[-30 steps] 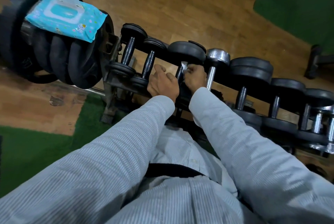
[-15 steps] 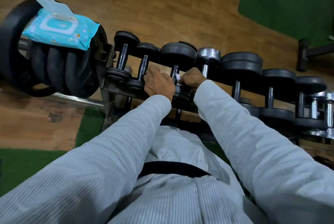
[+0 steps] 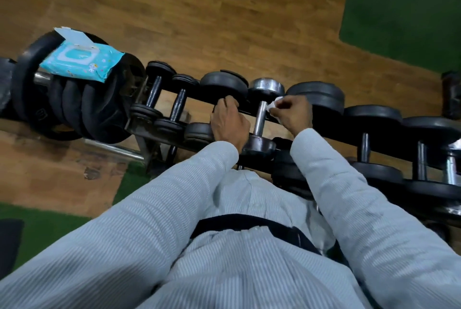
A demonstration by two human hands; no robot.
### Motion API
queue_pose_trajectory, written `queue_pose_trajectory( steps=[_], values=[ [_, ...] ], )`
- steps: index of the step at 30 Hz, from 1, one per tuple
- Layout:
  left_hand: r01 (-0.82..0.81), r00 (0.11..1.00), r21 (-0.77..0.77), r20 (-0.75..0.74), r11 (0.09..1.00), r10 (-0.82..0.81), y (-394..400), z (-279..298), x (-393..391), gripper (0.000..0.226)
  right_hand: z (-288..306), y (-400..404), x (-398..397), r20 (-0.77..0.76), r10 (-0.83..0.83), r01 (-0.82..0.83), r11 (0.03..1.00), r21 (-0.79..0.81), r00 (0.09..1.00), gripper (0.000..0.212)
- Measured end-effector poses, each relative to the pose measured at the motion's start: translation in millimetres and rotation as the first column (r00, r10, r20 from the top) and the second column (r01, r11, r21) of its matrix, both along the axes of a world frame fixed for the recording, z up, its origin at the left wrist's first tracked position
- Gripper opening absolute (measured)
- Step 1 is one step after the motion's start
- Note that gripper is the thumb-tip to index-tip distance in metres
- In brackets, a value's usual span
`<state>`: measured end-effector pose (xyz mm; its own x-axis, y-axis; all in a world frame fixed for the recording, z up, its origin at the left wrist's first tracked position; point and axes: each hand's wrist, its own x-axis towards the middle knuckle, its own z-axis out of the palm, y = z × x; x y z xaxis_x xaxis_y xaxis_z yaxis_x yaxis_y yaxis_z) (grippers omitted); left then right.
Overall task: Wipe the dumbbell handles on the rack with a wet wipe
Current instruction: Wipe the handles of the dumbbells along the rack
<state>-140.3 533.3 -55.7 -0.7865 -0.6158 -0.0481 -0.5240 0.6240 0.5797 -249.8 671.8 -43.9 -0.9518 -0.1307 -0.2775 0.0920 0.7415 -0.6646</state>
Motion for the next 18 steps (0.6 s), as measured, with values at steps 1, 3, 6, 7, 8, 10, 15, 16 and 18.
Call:
queue_pose_trajectory(
  steps=[1,3,6,7,8,10,15,16,18],
  values=[
    [0.037,0.999,0.016,-0.007,0.999,-0.037,11,-2,-2,0.027,-6,5,2,-0.013,0.055,-0.055,0.998,0.008,0.998,0.009],
    [0.073,0.997,0.068,-0.010,0.995,-0.073,26,-7,-5,0.031,-19,6,12,0.100,0.253,-0.253,0.967,-0.021,0.962,0.008],
    [0.003,1.000,0.114,-0.010,0.993,-0.002,39,-15,-5,0.042,-28,4,27,0.241,0.472,-0.491,0.871,0.025,0.848,0.022],
    [-0.024,1.000,0.118,-0.011,0.993,0.025,42,-16,-5,0.046,-29,6,27,0.256,0.464,-0.485,0.874,0.024,0.848,0.025],
    [-0.044,0.999,0.124,-0.013,0.991,0.046,45,-19,-5,0.050,-28,9,25,0.276,0.446,-0.469,0.883,0.021,0.851,0.026],
    [-0.072,0.997,0.145,-0.026,0.987,0.076,50,-18,-8,0.053,-28,16,19,0.335,0.401,-0.430,0.902,0.016,0.853,0.025],
    [-0.007,0.982,-0.278,0.179,0.961,0.059,42,-18,-11,0.046,-30,2,4,0.476,0.257,-0.304,0.952,0.022,0.841,0.020],
    [-0.020,0.974,-0.340,0.204,0.940,0.095,37,-18,-10,0.046,-32,-4,3,0.507,0.241,-0.295,0.955,0.028,0.828,0.027],
    [-0.038,0.969,-0.387,0.212,0.922,0.129,27,-20,-8,0.045,-34,-11,3,0.549,0.209,-0.265,0.964,0.024,0.809,0.036]
  ],
)
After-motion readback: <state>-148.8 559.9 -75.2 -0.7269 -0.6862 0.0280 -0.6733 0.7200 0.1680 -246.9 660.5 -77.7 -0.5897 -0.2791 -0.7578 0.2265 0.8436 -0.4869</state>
